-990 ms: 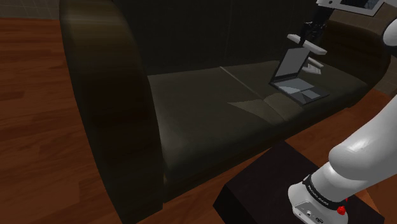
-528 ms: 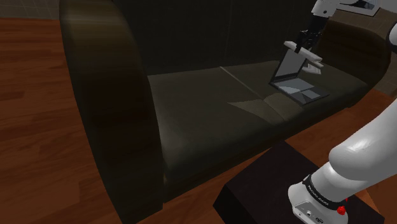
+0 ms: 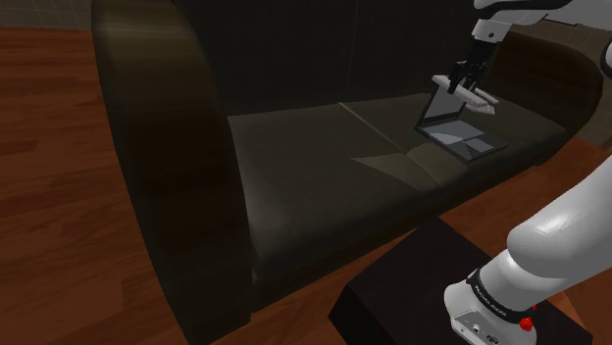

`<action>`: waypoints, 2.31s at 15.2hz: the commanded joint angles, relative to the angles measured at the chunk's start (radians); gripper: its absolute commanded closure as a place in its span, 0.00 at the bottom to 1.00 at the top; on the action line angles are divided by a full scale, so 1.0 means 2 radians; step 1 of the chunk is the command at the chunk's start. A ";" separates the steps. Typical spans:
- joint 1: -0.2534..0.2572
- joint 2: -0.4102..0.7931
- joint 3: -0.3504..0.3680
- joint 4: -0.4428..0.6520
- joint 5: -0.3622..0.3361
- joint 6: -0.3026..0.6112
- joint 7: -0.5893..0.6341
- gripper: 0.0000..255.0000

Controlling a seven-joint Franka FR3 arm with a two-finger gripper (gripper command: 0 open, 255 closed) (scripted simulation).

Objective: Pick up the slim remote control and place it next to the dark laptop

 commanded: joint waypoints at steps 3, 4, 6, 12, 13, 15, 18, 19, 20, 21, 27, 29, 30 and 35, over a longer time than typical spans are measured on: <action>0.001 -0.002 0.000 -0.029 -0.001 0.028 0.001 1.00; 0.001 -0.002 0.001 -0.036 -0.001 0.035 0.002 1.00; 0.001 -0.002 0.001 -0.049 -0.001 0.048 0.002 1.00; 0.001 0.001 0.001 -0.086 0.000 0.088 0.002 1.00; 0.001 0.002 0.001 -0.092 0.001 0.094 0.002 1.00; 0.000 0.004 0.001 -0.103 0.001 0.107 0.001 1.00; 0.000 0.008 0.001 -0.118 0.002 0.127 0.001 1.00; 0.000 0.010 0.001 -0.123 0.003 0.133 0.000 1.00; 0.000 0.011 0.001 -0.128 0.003 0.139 0.000 1.00; 0.000 0.013 0.001 -0.133 0.004 0.146 0.000 1.00; -0.001 0.026 0.001 -0.159 0.008 0.184 -0.003 1.00; -0.001 0.031 0.001 -0.167 0.010 0.197 -0.004 1.00; -0.001 0.033 0.001 -0.170 0.011 0.203 -0.004 1.00; -0.002 0.048 0.002 -0.187 0.017 0.234 -0.008 1.00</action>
